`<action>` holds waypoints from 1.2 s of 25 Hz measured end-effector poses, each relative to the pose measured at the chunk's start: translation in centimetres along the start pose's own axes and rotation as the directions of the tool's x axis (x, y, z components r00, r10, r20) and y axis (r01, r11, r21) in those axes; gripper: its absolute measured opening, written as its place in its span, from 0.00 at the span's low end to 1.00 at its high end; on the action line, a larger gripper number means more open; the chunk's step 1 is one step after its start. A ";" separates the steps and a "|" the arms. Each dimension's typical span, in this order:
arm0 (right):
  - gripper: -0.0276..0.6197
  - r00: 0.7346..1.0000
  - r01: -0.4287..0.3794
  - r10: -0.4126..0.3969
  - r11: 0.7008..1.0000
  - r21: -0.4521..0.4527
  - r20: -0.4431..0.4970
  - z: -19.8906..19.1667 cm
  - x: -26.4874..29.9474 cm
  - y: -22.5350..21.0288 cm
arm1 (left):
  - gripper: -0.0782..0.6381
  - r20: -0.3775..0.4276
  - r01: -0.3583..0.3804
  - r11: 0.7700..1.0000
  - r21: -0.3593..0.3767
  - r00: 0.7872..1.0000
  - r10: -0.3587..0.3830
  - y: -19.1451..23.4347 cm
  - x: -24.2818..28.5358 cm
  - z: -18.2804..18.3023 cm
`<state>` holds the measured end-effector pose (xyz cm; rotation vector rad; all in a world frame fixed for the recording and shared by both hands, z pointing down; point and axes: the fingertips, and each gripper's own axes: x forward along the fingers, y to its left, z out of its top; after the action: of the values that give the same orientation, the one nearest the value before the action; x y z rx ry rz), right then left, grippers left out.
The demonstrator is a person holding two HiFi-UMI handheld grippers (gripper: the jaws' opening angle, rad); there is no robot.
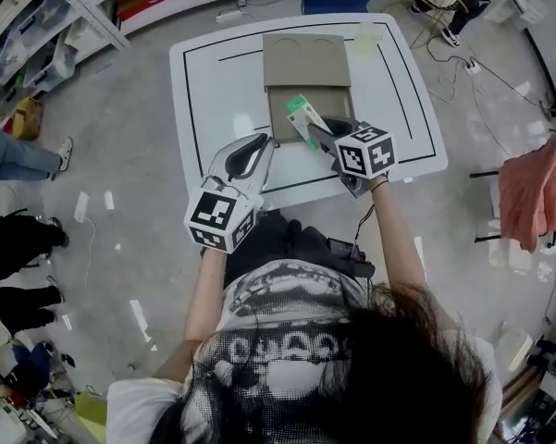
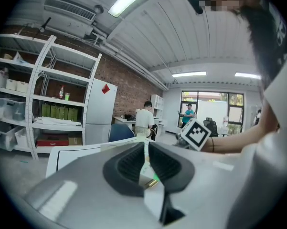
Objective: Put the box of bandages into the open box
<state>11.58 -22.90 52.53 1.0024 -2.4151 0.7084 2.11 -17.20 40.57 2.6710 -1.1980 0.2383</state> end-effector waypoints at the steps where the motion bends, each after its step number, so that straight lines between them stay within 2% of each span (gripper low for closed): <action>1: 0.19 1.000 -0.015 0.015 1.000 -0.005 -0.018 0.2 0.6 -0.3 | 0.11 -0.001 0.000 1.000 -0.001 1.000 0.000 0.2 0.0 0.0; 10: 0.19 0.981 -0.117 0.120 0.993 0.030 -0.153 1.2 6.2 -3.5 | 0.11 0.001 -0.012 1.000 -0.009 1.000 0.012 2.2 0.3 0.5; 20: 0.19 0.919 -0.214 0.252 0.965 0.154 -0.303 -0.3 10.1 -5.0 | 0.11 0.001 -0.044 0.999 -0.017 0.999 0.044 4.3 0.7 0.8; 23: 0.19 0.900 -0.222 0.270 0.959 0.174 -0.343 -1.2 10.6 -5.3 | 0.11 -0.002 -0.051 0.998 -0.021 0.999 0.051 4.8 0.9 0.8; 30: 0.19 0.886 -0.243 0.297 0.952 0.187 -0.356 -2.1 11.1 -5.6 | 0.11 -0.005 -0.051 0.998 -0.023 0.999 0.051 5.3 1.4 0.8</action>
<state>8.97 -30.86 61.96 0.5110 -2.1985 1.0720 -0.91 -21.86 40.74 2.6216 -1.2606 0.2359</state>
